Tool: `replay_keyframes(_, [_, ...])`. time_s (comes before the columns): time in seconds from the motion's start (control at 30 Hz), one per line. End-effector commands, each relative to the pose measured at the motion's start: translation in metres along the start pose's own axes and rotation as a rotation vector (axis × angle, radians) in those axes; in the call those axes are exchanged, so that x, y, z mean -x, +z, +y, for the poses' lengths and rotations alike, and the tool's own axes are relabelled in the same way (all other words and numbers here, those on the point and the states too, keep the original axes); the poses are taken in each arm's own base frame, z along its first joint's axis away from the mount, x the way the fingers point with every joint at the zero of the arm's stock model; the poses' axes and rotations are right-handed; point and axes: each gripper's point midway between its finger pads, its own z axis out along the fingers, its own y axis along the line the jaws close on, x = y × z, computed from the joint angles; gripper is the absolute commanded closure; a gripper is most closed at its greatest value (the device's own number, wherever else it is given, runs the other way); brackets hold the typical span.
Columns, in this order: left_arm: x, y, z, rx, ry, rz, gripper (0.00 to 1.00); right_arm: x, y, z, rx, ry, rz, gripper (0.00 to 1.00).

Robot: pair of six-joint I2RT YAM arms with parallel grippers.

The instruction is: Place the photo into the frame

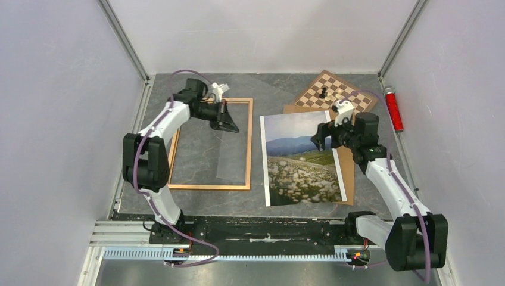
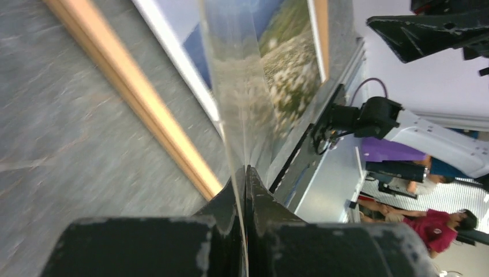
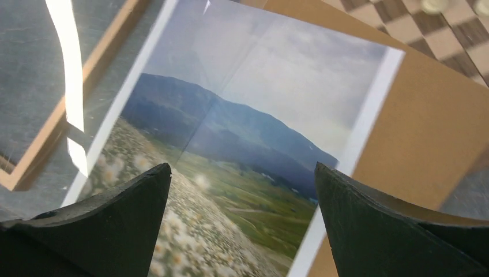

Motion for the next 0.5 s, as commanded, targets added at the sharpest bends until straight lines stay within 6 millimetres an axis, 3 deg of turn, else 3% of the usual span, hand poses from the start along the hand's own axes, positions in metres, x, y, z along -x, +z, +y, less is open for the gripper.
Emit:
replay_keyframes(0.0, [-0.008,-0.066,0.004,0.066,0.091,0.015,0.98,0.043,0.019,0.022,0.021,-0.057,-0.074,0.02])
replay_keyframes(0.2, [-0.015,-0.127,0.047,0.187,0.023,0.002,0.98,0.053,0.057,0.060,0.078,-0.090,-0.057,0.04])
replay_keyframes(0.47, [-0.028,-0.154,0.104,0.287,-0.018,0.092,0.98,0.054,0.108,0.113,0.158,-0.165,-0.017,0.06])
